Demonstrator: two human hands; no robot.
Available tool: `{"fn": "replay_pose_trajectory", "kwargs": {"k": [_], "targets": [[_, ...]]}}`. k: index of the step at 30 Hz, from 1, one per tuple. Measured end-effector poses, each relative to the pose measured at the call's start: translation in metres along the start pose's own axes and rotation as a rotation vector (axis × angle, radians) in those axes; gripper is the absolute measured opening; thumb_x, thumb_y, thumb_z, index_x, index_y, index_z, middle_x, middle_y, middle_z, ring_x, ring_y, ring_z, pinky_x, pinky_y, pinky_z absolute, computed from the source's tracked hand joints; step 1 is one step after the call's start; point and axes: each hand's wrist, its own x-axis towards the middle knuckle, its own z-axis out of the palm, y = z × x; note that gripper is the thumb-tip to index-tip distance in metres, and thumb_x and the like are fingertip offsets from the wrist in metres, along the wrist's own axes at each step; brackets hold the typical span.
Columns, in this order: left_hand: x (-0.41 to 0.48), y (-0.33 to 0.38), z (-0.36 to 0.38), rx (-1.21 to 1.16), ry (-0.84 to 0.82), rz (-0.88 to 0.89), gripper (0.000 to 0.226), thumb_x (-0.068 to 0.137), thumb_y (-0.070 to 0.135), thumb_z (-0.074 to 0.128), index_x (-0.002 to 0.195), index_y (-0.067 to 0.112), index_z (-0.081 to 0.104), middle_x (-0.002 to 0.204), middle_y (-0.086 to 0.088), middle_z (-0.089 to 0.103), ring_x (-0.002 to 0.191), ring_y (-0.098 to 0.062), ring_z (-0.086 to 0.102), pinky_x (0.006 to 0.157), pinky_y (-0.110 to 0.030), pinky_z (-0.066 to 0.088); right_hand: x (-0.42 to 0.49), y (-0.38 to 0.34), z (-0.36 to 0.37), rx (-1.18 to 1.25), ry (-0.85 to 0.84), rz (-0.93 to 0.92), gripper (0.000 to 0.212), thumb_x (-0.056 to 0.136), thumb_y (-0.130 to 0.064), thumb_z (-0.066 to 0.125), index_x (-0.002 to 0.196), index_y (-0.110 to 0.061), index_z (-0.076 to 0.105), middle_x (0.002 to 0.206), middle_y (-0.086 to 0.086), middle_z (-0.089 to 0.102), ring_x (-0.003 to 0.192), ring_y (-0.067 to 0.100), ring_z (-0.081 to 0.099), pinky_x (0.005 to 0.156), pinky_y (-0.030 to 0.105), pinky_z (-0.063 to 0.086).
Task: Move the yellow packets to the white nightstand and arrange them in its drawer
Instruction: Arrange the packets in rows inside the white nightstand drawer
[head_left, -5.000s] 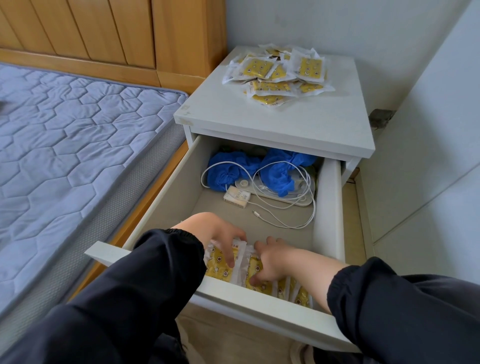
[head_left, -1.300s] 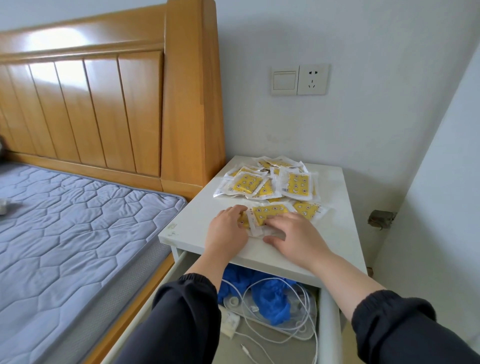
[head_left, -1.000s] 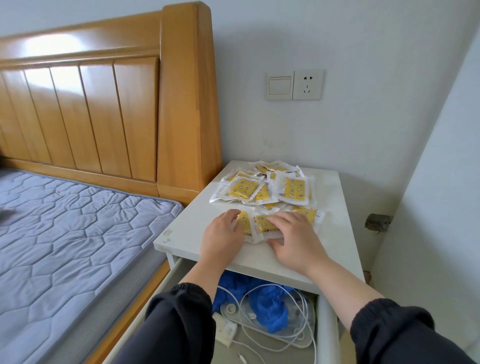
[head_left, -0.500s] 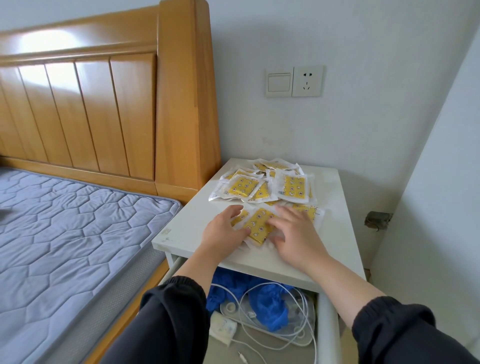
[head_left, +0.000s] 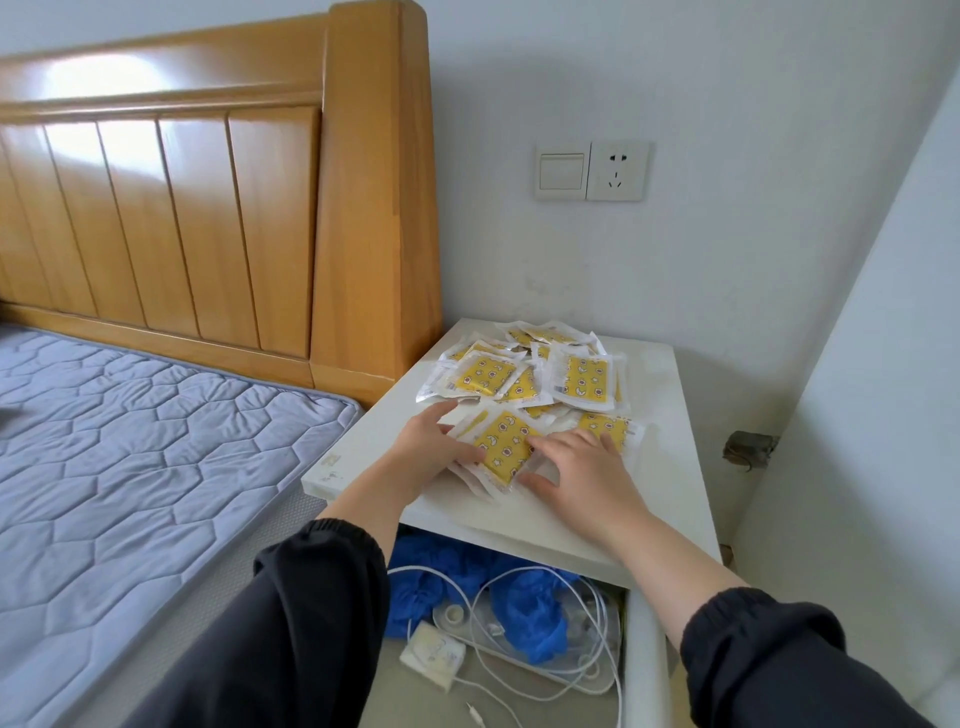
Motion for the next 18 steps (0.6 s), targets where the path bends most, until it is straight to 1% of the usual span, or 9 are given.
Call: {"fn": "replay_pose_trajectory", "kwargs": {"k": [2, 3, 6, 8, 10, 11, 14, 16, 18], "targets": [[-0.002, 0.003, 0.004, -0.164, -0.047, -0.102, 0.082, 0.073, -0.002, 0.077, 0.144, 0.016, 0.040, 0.125, -0.012, 0.058, 0.109, -0.029, 0.060, 0.098, -0.044, 0.049, 0.000, 0.000, 0.000, 0.004, 0.016, -0.015, 0.057, 0.092, -0.061, 0.038, 0.141, -0.033, 0.042, 0.141, -0.012, 0.045, 0.135, 0.012, 0.029, 0.117, 0.043, 0.008], [-0.002, 0.004, 0.006, -0.185, -0.053, -0.108, 0.074, 0.075, -0.003, 0.075, 0.141, 0.013, 0.044, 0.121, -0.013, 0.061, 0.106, -0.029, 0.062, 0.096, -0.043, 0.051, -0.001, 0.000, 0.000, 0.011, 0.027, -0.024, 0.055, 0.092, -0.060, 0.040, 0.139, -0.033, 0.044, 0.140, -0.014, 0.047, 0.133, 0.011, 0.031, 0.117, 0.043, 0.008], [-0.009, 0.004, 0.013, -0.096, -0.028, -0.031, 0.035, 0.081, 0.007, 0.073, 0.115, 0.011, 0.066, 0.097, -0.008, 0.072, 0.089, -0.024, 0.069, 0.087, -0.038, 0.056, -0.002, -0.001, 0.000, 0.041, 0.048, -0.054, 0.051, 0.092, -0.057, 0.044, 0.136, -0.033, 0.049, 0.137, -0.016, 0.050, 0.131, 0.008, 0.033, 0.116, 0.042, 0.008], [-0.012, 0.002, 0.018, -0.053, 0.025, 0.019, 0.025, 0.082, 0.014, 0.074, 0.105, 0.019, 0.067, 0.089, 0.000, 0.071, 0.084, -0.016, 0.068, 0.080, -0.032, 0.056, 0.000, -0.001, 0.001, 0.071, 0.041, -0.067, 0.047, 0.094, -0.052, 0.045, 0.136, -0.033, 0.049, 0.138, -0.015, 0.050, 0.131, 0.009, 0.033, 0.116, 0.042, 0.010], [-0.012, -0.003, 0.022, -0.060, 0.110, 0.086, 0.033, 0.083, 0.013, 0.072, 0.114, 0.022, 0.065, 0.089, 0.007, 0.068, 0.082, -0.010, 0.066, 0.072, -0.023, 0.053, 0.002, 0.002, 0.003, 0.108, 0.097, -0.058, 0.043, 0.096, -0.044, 0.044, 0.137, -0.029, 0.049, 0.141, -0.010, 0.049, 0.133, 0.011, 0.034, 0.116, 0.043, 0.014], [-0.014, -0.004, 0.024, -0.090, 0.158, 0.112, 0.037, 0.083, 0.012, 0.070, 0.118, 0.022, 0.064, 0.092, 0.007, 0.068, 0.083, -0.009, 0.065, 0.069, -0.021, 0.051, 0.003, 0.004, 0.003, 0.121, 0.167, -0.032, 0.041, 0.097, -0.040, 0.044, 0.135, -0.026, 0.051, 0.140, -0.007, 0.050, 0.133, 0.013, 0.035, 0.115, 0.043, 0.018], [-0.017, -0.008, 0.023, -0.230, 0.275, 0.142, 0.051, 0.087, 0.010, 0.066, 0.133, 0.026, 0.051, 0.110, 0.001, 0.063, 0.087, -0.009, 0.063, 0.064, -0.018, 0.048, 0.010, 0.009, 0.001, 0.119, 0.409, 0.167, 0.038, 0.096, -0.032, 0.044, 0.126, -0.013, 0.056, 0.129, 0.004, 0.057, 0.126, 0.023, 0.044, 0.110, 0.043, 0.028], [-0.019, -0.008, 0.024, -0.204, 0.324, 0.172, 0.063, 0.090, 0.010, 0.062, 0.143, 0.032, 0.035, 0.118, -0.001, 0.056, 0.095, -0.011, 0.060, 0.065, -0.018, 0.045, 0.015, 0.012, 0.000, 0.063, 0.408, 0.290, 0.039, 0.095, -0.031, 0.044, 0.127, -0.010, 0.053, 0.132, 0.007, 0.053, 0.129, 0.026, 0.040, 0.113, 0.046, 0.023], [-0.019, -0.008, 0.027, -0.107, 0.338, 0.222, 0.069, 0.093, 0.008, 0.056, 0.147, 0.038, 0.024, 0.130, -0.003, 0.051, 0.105, -0.015, 0.058, 0.073, -0.025, 0.049, 0.023, 0.017, 0.001, -0.029, 0.331, 0.338, 0.041, 0.095, -0.030, 0.043, 0.130, -0.009, 0.048, 0.140, 0.008, 0.046, 0.134, 0.025, 0.033, 0.114, 0.048, 0.016]]}}
